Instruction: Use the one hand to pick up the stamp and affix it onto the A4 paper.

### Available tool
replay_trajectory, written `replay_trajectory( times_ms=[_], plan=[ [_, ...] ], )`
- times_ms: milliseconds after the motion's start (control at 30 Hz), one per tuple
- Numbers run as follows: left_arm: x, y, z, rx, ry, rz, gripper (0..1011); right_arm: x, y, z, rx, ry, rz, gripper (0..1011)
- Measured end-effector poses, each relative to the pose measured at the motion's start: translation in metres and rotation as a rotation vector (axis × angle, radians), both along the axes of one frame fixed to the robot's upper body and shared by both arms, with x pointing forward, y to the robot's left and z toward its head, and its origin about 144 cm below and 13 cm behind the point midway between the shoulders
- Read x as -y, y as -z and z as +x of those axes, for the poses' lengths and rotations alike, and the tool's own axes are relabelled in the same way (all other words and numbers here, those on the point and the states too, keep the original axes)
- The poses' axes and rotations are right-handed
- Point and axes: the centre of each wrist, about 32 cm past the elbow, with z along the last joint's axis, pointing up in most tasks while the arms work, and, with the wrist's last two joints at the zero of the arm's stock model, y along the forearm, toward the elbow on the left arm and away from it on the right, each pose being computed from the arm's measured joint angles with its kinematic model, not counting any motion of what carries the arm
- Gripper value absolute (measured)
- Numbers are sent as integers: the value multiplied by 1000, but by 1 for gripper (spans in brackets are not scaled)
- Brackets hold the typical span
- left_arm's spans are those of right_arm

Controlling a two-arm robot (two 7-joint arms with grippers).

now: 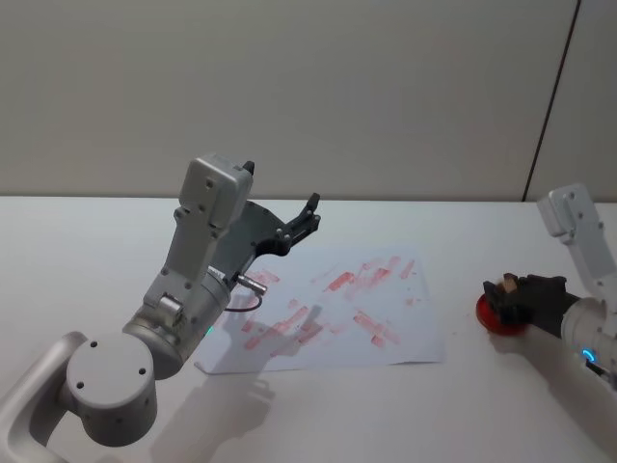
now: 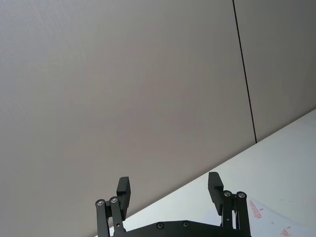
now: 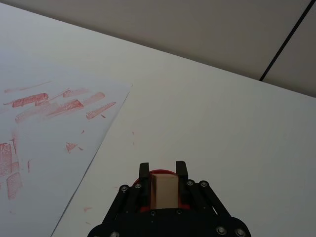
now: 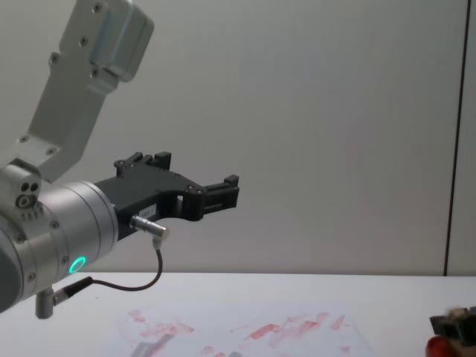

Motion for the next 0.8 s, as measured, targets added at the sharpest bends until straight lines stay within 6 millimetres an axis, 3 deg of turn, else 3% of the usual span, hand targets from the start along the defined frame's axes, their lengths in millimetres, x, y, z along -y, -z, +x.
replay_trajectory(
  times_ms=[167,300,667,800],
  plan=[
    [0,0,0,0,0,0,1002,1,1,-1,-7,6,-8,460],
    [0,0,0,0,0,0,1002,1,1,-1,-9,8,-10,538],
    [0,0,0,0,0,0,1003,2,2,-1,-13,11,-15,907],
    [0,0,0,0,0,0,1002,2,2,-1,-14,12,-16,982]
  ],
)
